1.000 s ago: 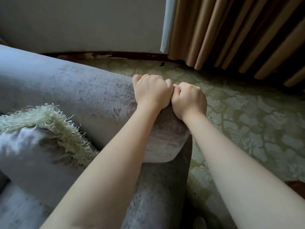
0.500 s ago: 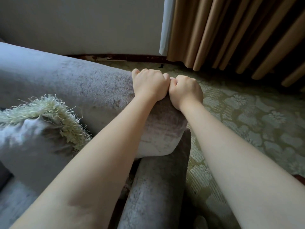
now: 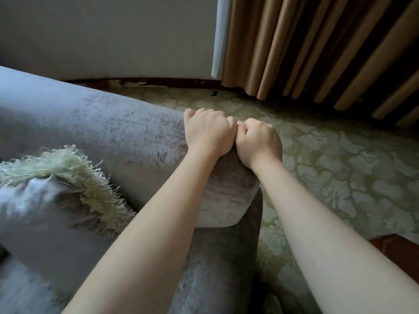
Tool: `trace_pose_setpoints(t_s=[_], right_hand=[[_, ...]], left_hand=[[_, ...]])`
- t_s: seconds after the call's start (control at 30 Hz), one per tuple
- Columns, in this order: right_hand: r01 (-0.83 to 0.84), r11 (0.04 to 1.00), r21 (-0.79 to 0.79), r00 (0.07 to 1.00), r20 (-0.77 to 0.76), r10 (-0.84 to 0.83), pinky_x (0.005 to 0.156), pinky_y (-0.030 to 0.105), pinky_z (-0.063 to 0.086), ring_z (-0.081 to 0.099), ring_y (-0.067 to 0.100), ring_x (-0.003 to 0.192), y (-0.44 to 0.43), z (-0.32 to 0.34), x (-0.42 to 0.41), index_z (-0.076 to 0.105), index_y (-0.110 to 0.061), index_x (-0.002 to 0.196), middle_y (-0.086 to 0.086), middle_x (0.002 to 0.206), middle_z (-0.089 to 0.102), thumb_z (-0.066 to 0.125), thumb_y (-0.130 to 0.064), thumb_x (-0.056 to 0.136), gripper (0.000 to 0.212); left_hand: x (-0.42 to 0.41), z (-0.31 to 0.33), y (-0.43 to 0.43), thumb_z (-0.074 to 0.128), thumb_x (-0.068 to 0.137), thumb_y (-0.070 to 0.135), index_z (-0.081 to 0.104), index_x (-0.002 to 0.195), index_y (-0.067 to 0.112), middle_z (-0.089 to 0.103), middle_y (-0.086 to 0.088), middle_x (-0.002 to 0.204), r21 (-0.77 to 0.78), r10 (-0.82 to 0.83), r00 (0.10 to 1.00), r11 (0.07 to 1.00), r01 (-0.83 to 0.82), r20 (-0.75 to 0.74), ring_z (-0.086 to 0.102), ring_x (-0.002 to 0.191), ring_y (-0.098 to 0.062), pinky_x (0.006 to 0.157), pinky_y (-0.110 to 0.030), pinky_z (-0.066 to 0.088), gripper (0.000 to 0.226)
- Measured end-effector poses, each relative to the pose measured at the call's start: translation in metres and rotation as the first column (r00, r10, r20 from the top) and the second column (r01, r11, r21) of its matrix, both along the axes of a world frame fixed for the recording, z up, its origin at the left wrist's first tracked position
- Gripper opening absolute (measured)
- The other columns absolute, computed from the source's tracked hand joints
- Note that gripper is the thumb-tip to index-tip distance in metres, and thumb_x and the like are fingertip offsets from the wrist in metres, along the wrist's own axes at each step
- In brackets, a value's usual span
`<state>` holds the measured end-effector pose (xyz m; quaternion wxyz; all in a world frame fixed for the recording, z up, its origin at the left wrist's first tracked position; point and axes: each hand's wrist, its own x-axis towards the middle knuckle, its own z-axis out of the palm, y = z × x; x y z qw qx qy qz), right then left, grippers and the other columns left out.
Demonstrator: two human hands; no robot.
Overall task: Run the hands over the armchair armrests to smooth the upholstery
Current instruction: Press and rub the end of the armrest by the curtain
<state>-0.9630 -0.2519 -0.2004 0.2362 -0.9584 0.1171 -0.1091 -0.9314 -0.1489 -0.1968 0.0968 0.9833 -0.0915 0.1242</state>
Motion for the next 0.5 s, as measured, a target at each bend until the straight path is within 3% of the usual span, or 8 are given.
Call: trace_pose_setpoints(t_s=[0.13, 0.33, 0.5], right_hand=[[0.006, 1.0, 0.008, 1.0, -0.011, -0.005, 0.059, 0.031, 0.026, 0.039, 0.026, 0.069, 0.0, 0.002, -0.001, 0.047, -0.016, 0.067, 0.007, 0.075, 0.051, 0.035, -0.037, 0.093, 0.035], [-0.008, 1.0, 0.016, 0.999, -0.035, 0.009, 0.063, 0.031, 0.028, 0.052, 0.032, 0.082, 0.0, 0.007, -0.005, 0.048, -0.018, 0.072, 0.016, 0.095, 0.064, 0.035, -0.037, 0.094, 0.032], [-0.028, 0.997, 0.072, 0.996, -0.081, 0.033, 0.062, 0.03, 0.029, 0.041, 0.026, 0.074, -0.002, 0.013, -0.017, 0.054, -0.013, 0.08, 0.014, 0.09, 0.06, 0.034, -0.035, 0.094, 0.033]], left_hand=[[-0.002, 0.002, -0.003, 0.033, 0.091, 0.033, 0.056, 0.069, 0.019, 0.068, -0.006, 0.092, 0.014, 0.001, 1.0, 1.0, -0.001, 0.003, 0.055, 0.094, -0.025, 0.083, -0.038, 0.024, 0.035], [-0.006, 0.006, -0.003, 0.03, 0.093, 0.032, 0.064, 0.082, 0.015, 0.067, -0.008, 0.1, 0.053, -0.009, 0.999, 0.999, 0.011, -0.035, 0.055, 0.098, -0.026, 0.084, -0.038, 0.026, 0.039], [-0.016, 0.007, 0.0, 0.028, 0.094, 0.034, 0.062, 0.082, 0.018, 0.065, -0.006, 0.103, 0.079, -0.01, 0.999, 0.997, 0.014, -0.053, 0.053, 0.099, -0.025, 0.085, -0.038, 0.025, 0.039]])
